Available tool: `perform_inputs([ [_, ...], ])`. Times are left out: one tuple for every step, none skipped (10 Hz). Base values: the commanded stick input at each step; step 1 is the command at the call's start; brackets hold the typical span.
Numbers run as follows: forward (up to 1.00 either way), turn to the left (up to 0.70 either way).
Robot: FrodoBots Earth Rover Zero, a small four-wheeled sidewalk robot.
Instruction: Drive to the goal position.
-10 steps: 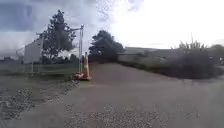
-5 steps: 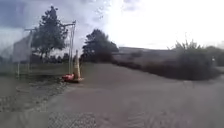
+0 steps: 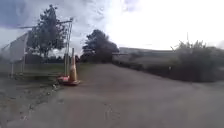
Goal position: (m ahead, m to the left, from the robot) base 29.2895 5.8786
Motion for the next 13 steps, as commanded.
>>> perform_inputs([
  [0.7, 0.0],
  [0.7, 0.0],
  [0.7, 0.0],
  [0.7, 0.0],
  [0.7, 0.0],
  [0.7, 0.0],
  [0.7, 0.0],
  [0.7, 0.0],
  [0.7, 0.0],
  [0.7, 0.0],
  [0.7, 0.0],
  [0.7, -0.03],
  [0.7, -0.04],
])
